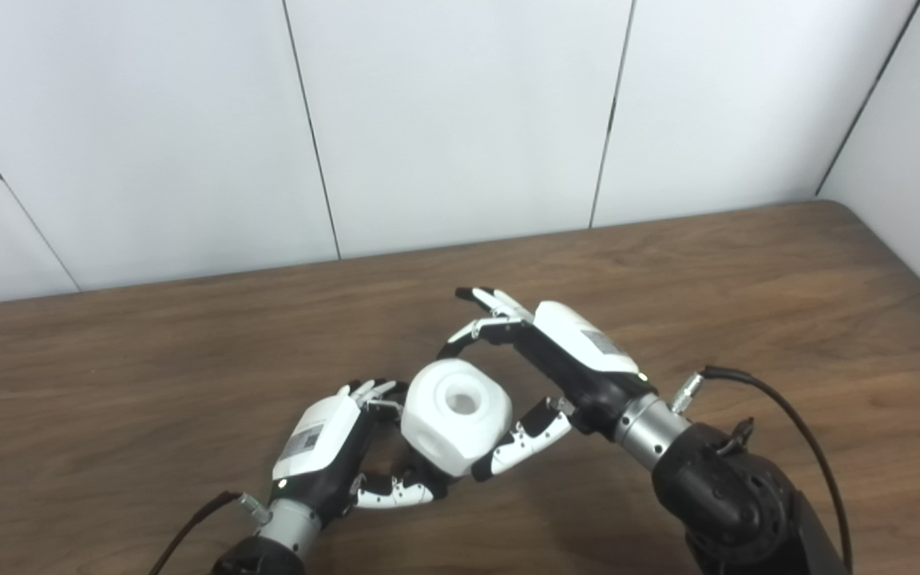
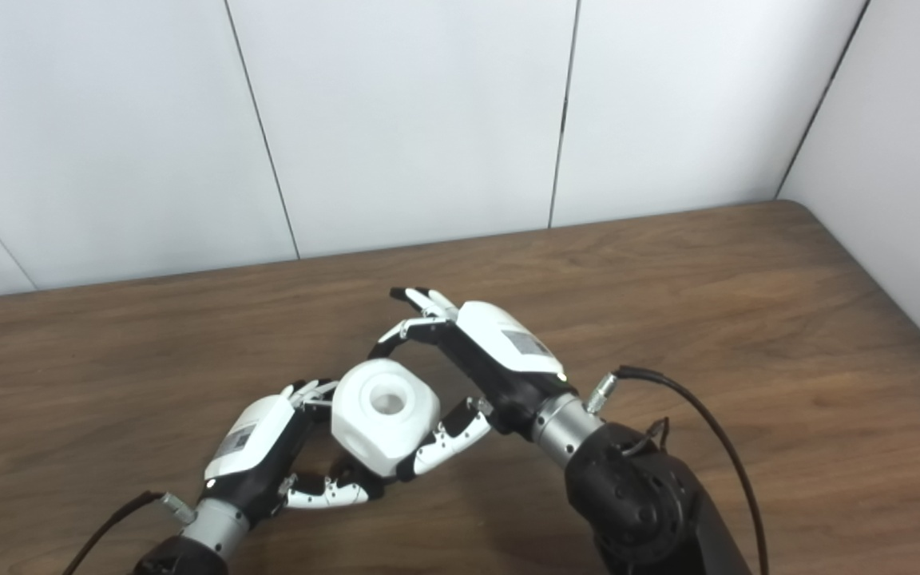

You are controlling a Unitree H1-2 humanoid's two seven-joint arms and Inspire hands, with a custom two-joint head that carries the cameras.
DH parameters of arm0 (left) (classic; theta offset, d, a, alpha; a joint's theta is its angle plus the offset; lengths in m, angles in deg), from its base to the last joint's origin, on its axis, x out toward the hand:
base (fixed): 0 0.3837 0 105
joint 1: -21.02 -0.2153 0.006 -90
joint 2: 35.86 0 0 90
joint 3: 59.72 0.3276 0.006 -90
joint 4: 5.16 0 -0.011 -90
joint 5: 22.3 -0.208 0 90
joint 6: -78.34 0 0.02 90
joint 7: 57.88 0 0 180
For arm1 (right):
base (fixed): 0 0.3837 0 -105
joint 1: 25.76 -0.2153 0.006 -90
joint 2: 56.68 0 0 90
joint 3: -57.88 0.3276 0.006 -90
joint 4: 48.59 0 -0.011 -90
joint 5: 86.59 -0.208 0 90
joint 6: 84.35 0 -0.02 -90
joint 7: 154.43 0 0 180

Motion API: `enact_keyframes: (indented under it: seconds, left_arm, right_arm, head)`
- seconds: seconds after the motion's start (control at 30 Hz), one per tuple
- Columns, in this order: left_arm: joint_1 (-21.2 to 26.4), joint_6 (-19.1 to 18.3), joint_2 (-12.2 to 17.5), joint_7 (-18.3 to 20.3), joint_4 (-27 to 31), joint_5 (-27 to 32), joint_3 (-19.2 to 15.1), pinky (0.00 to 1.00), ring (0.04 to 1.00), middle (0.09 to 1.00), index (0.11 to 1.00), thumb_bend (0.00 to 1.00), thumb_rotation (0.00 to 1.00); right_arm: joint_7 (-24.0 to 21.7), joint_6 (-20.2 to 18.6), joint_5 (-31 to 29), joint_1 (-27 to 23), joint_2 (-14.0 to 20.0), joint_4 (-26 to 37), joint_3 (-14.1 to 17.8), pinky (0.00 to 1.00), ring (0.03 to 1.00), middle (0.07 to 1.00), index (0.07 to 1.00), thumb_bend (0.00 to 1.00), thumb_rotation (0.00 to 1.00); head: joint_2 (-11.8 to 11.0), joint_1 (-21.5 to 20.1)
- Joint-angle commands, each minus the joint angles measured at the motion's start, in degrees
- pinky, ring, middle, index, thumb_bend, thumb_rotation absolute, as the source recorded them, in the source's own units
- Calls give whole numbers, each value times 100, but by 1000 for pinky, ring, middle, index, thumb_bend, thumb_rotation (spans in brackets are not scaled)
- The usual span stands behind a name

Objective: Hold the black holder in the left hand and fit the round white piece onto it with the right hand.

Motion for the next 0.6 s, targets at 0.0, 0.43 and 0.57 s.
enact_keyframes:
  seconds: [0.0, 0.43, 0.57]
  left_arm:
    - [45, -3, -54, 54, 57, -83, 89, 1000, 943, 896, 481, 517, 44]
    - [82, -110, -91, 92, 79, -98, 129, 1000, 945, 898, 481, 517, 45]
    - [82, -119, -105, 88, 95, -109, 133, 1000, 944, 899, 481, 517, 45]
  right_arm:
    - [172, 160, -48, -165, 10, 45, 55, 788, 1000, 969, 479, 508, 138]
    - [262, 243, -13, -26, 8, -143, -29, 816, 1000, 970, 479, 508, 137]
    - [234, 220, -31, -15, 17, -143, -30, 817, 1000, 974, 479, 508, 137]
  head:
    - [6, 9]
    - [21, 102]
    - [34, 118]
